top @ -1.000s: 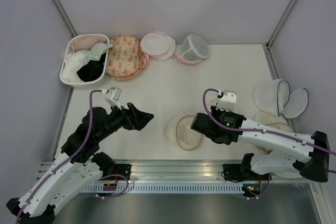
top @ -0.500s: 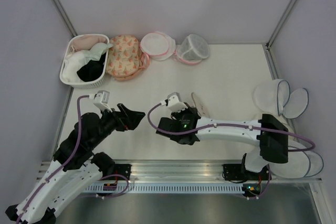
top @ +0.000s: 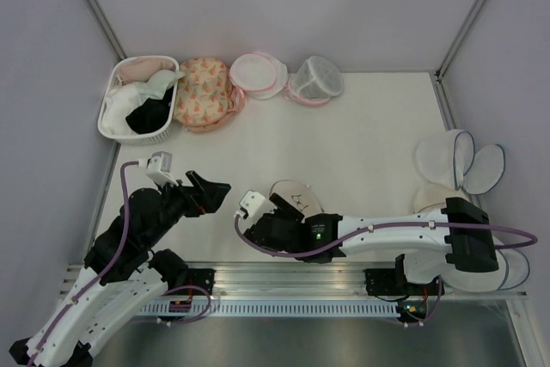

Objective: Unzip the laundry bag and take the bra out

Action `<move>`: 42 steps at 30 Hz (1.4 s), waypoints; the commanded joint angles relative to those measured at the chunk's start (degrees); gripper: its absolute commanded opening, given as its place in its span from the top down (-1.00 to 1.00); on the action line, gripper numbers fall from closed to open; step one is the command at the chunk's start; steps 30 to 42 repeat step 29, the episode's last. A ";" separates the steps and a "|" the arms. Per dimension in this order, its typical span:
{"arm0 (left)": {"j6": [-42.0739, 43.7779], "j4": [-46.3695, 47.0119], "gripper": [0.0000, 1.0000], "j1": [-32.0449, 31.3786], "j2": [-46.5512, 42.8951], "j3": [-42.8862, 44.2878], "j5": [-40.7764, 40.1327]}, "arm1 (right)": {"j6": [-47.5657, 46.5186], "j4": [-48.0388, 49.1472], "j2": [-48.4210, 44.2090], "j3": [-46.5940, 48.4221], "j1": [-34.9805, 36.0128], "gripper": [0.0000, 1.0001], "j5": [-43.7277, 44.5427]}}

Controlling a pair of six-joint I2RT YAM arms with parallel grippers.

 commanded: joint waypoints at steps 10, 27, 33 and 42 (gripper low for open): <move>0.60 0.12 -0.99 -0.17 0.80 0.84 3.36 | 15.25 -3.51 -5.22 1.04 -1.13 -0.96 8.64; 5.09 7.25 -0.99 -0.17 7.21 -1.45 15.92 | 23.27 -3.96 -24.50 -9.16 -1.66 -0.96 6.54; 5.26 7.42 -0.99 -0.17 9.58 -1.09 16.64 | 23.18 -3.16 -23.54 -9.68 -1.66 -0.96 5.75; 5.26 7.42 -0.99 -0.17 9.58 -1.09 16.64 | 23.18 -3.16 -23.54 -9.68 -1.66 -0.96 5.75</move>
